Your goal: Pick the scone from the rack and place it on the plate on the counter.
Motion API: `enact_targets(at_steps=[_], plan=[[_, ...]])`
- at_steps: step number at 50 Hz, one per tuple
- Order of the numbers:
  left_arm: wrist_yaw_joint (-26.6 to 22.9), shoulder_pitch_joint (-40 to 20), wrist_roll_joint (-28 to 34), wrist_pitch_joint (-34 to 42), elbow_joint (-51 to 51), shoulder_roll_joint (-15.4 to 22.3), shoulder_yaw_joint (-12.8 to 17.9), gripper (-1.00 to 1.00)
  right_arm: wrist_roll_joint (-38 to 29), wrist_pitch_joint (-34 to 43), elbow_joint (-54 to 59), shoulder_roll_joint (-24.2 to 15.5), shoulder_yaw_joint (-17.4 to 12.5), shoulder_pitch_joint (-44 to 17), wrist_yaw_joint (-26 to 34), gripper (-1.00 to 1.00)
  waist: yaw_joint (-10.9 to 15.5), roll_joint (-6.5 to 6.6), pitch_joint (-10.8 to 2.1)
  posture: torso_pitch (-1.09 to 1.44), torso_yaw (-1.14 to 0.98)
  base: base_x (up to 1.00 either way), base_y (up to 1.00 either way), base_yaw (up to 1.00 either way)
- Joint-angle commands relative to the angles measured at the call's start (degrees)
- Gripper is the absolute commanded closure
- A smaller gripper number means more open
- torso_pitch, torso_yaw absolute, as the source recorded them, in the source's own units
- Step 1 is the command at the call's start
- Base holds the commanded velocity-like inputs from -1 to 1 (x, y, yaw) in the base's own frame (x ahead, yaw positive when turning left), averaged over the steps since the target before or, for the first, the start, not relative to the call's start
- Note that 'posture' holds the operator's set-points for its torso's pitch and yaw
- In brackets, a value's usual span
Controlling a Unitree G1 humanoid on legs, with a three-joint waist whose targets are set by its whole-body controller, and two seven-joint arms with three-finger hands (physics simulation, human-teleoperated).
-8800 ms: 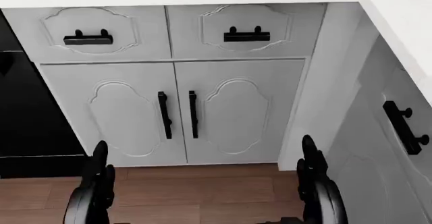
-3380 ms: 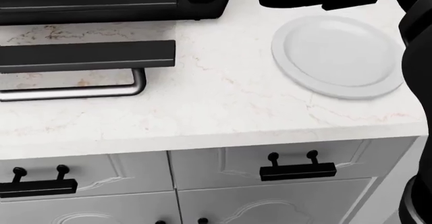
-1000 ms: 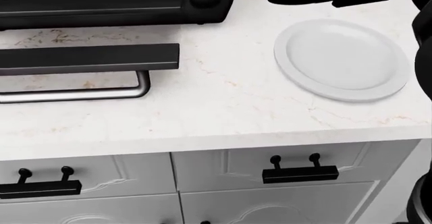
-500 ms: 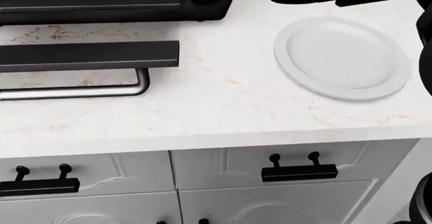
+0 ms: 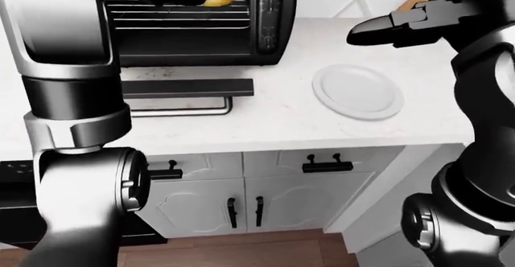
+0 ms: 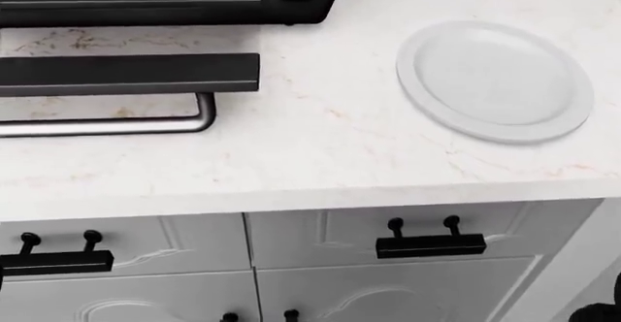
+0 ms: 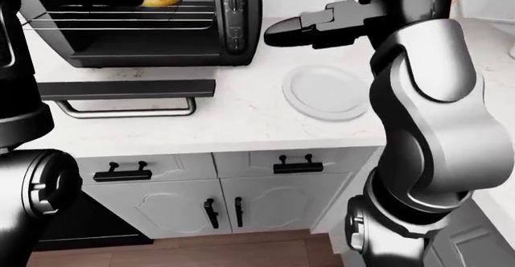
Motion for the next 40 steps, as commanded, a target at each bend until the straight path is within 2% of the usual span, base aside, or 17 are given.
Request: enact_targets(at_steps=[1, 10, 18, 27, 32, 34, 40], plan=[[0.8, -2.7, 0.2, -1.3, -1.6, -0.1, 0.2, 1.00, 0.2, -1.0, -1.0, -0.9, -0.9, -1.5, -0.6, -1.00, 0.0, 0.07, -1.67, 0.00, 0.00, 0.00, 0.00, 0.00], [3.5, -6.2, -1.6, -3.8, 2.7, -4.4, -0.7, 1.00, 2.3, 1.3, -3.1, -3.7, -3.3, -1.2, -1.6, -1.00, 0.3, -0.36, -1.61, 0.00, 0.00, 0.00, 0.00, 0.00], [5.6, -8.9, -3.4, -5.1, 4.5, -6.2, -0.9, 1.00, 5.2, 3.6, -4.8, -6.7, -5.6, -1.1, -3.1, -1.00, 0.3, -0.76, -1.52, 0.00, 0.00, 0.00, 0.00, 0.00], [6.8, -11.4, -6.0, -2.3, 2.6, -8.1, -1.2, 1.00, 8.4, 3.9, -4.8, -9.1, -6.9, -1.0, -5.2, -1.00, 0.4, -1.14, -1.26, 0.00, 0.00, 0.00, 0.00, 0.00], [9.2, -13.4, -7.9, -4.4, 6.2, -8.9, -0.8, 1.00, 10.7, 5.3, -5.4, -11.0, -7.9, -1.9, -6.4, -1.00, 0.5, -1.34, -1.11, 0.00, 0.00, 0.00, 0.00, 0.00], [9.2, -13.4, -8.1, -5.9, 7.5, -8.8, -1.6, 1.00, 11.7, 5.7, -5.5, -11.9, -8.4, -2.2, -6.9, -1.00, 0.6, -1.41, -1.06, 0.00, 0.00, 0.00, 0.00, 0.00], [10.9, -16.3, -9.1, -10.5, 13.4, -9.7, -1.7, 1.00, 15.5, 7.0, -6.1, -15.4, -10.9, -2.0, -8.4, -1.00, 0.8, -1.95, -0.97, 0.00, -0.02, 0.00, 0.00, 0.00]])
